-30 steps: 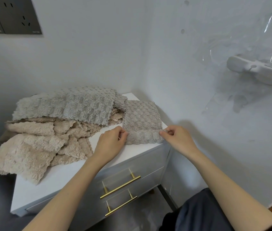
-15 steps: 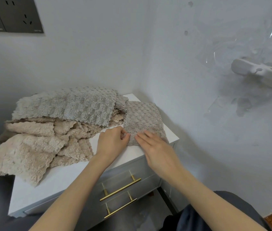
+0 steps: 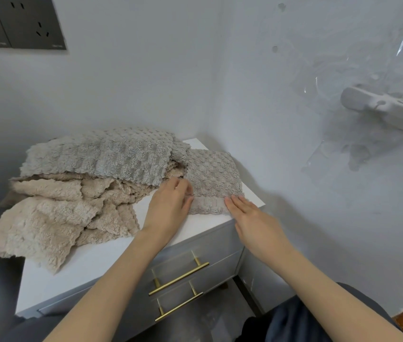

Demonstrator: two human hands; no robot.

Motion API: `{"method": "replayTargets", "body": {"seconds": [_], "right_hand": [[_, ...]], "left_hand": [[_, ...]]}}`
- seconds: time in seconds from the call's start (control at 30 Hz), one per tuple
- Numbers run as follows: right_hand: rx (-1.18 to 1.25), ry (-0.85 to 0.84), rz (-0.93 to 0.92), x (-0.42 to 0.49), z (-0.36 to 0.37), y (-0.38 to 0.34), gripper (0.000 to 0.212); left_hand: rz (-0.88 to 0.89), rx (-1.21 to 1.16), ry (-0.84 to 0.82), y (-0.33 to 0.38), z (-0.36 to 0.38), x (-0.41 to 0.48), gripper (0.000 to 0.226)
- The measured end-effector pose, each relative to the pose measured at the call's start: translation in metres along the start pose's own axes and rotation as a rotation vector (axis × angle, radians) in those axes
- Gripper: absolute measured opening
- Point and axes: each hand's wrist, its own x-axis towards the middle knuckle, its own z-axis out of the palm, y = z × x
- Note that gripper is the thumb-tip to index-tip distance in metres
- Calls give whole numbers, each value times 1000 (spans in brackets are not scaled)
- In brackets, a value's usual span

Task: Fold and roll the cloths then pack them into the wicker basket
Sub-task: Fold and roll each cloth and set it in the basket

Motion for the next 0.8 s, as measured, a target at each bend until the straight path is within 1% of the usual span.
{"method": "replayTargets", "body": {"seconds": [0.07, 0.13, 0.2, 0.27, 0.4, 0.5, 0.63, 0.73, 0.8], "right_hand": [[14, 3, -16, 0, -2, 6, 61], [41, -6, -24, 2, -3, 13, 65], [81, -24, -23, 4, -5, 20, 68], [129, -17, -17, 6, -7, 24, 67], [207, 73, -21, 8, -9, 24, 54], [272, 179, 12, 9, -8, 23, 42], [499, 158, 127, 11, -5, 26, 31], [650, 188, 233, 13, -6, 28, 21], [736, 205, 288, 15, -7, 28, 16]], "left_hand": [[145, 4, -23, -3, -4, 0, 16], [205, 41, -114, -6, -9, 0, 28], [177, 88, -223, -11, -14, -2, 42], [119, 123, -276, -15, -18, -5, 49], [97, 91, -194, -13, -19, -5, 39], [67, 39, -192, -12, -16, -4, 36], [-83, -107, -180, -12, -16, -1, 25], [-220, -265, -187, -9, -15, -1, 16], [-279, -328, -184, -8, -14, -1, 20]]}}
